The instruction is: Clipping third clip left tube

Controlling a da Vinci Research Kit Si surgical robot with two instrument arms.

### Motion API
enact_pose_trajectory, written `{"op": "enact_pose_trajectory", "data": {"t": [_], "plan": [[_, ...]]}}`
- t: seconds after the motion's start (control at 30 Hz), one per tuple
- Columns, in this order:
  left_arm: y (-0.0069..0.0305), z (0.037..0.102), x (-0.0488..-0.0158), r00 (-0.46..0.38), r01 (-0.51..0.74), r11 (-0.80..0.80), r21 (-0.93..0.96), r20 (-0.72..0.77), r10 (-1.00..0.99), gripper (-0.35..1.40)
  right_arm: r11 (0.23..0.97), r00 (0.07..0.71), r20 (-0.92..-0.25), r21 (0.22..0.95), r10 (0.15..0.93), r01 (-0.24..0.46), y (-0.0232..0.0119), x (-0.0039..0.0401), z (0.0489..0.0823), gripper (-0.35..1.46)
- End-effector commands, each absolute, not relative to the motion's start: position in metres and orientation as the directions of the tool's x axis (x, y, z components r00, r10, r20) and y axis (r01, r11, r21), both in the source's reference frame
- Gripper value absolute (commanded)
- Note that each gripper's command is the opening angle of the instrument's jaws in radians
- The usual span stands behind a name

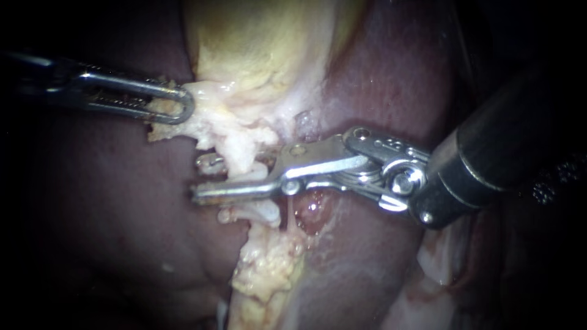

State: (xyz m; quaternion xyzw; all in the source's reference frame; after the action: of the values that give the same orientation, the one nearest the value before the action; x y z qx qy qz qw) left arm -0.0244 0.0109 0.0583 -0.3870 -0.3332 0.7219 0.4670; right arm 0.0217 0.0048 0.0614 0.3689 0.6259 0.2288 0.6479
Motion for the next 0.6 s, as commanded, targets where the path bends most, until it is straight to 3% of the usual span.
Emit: {"op": "enact_pose_trajectory", "data": {"t": [0.03, 0.4, 0.6], "plan": [[0.0109, 0.0582, -0.0244, -0.264, -0.416, -0.342, -0.843, -0.247, 0.932, -0.35, 0.619, 0.113, -0.638, 0.768, 0.762, 0.165, 0.0048, 0.0217, 0.0614, 0.0], [0.0109, 0.0582, -0.0243, -0.264, -0.416, -0.342, -0.843, -0.247, 0.932, -0.35, 0.559, 0.126, -0.578, 0.814, 0.806, 0.157, 0.0047, 0.0215, 0.0614, -0.35], [0.0109, 0.0582, -0.0243, -0.264, -0.416, -0.342, -0.843, -0.247, 0.932, -0.35, 0.527, 0.132, -0.545, 0.837, 0.828, 0.148, 0.0045, 0.0214, 0.0615, -0.35]]}}
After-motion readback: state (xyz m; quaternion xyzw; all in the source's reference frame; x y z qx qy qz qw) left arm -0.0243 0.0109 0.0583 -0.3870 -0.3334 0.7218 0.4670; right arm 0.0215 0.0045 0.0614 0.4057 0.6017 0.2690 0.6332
